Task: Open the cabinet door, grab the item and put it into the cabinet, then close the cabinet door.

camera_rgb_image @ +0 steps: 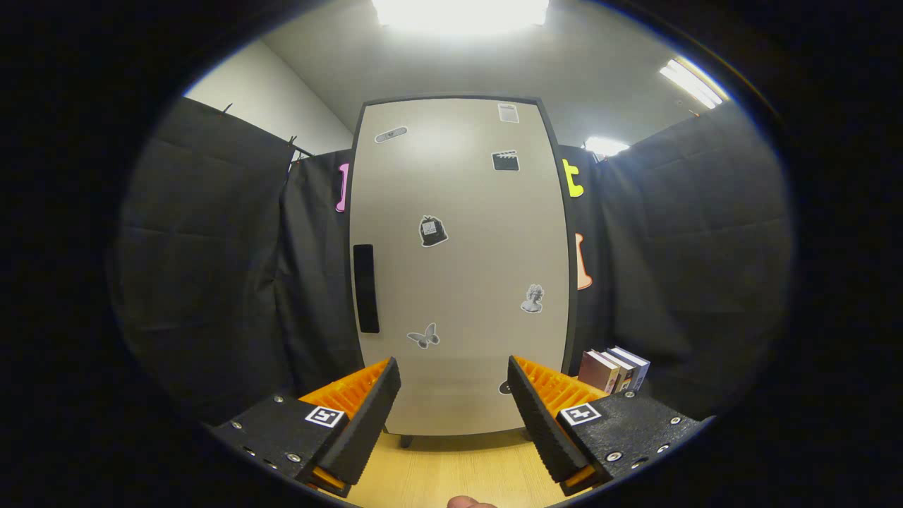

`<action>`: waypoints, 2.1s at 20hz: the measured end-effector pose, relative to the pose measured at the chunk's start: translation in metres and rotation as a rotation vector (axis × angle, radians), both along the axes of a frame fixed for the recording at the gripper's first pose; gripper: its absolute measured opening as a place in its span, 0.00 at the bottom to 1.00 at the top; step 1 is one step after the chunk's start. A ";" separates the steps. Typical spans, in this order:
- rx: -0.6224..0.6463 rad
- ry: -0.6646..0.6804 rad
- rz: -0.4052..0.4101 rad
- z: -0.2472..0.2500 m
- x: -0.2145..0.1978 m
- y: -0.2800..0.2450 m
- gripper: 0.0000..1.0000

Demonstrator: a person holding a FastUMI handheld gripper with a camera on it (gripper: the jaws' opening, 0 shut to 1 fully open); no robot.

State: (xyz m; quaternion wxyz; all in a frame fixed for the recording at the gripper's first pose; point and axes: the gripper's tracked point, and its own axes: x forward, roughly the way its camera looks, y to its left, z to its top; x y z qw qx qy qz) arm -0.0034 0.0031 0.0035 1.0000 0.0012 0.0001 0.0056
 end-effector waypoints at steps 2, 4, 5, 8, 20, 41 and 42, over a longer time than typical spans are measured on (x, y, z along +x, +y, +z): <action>0.002 -0.002 0.004 0.001 0.000 0.001 0.95; -0.002 0.004 0.006 -0.002 0.000 0.001 0.95; -0.003 0.007 0.008 -0.003 0.001 0.001 0.95; -0.002 0.009 0.008 -0.003 0.002 0.003 0.95; 0.004 0.042 0.047 -0.002 0.029 0.023 0.95; -0.050 0.006 0.059 0.020 0.156 0.130 0.94; -0.056 0.015 0.053 0.016 0.163 0.133 0.94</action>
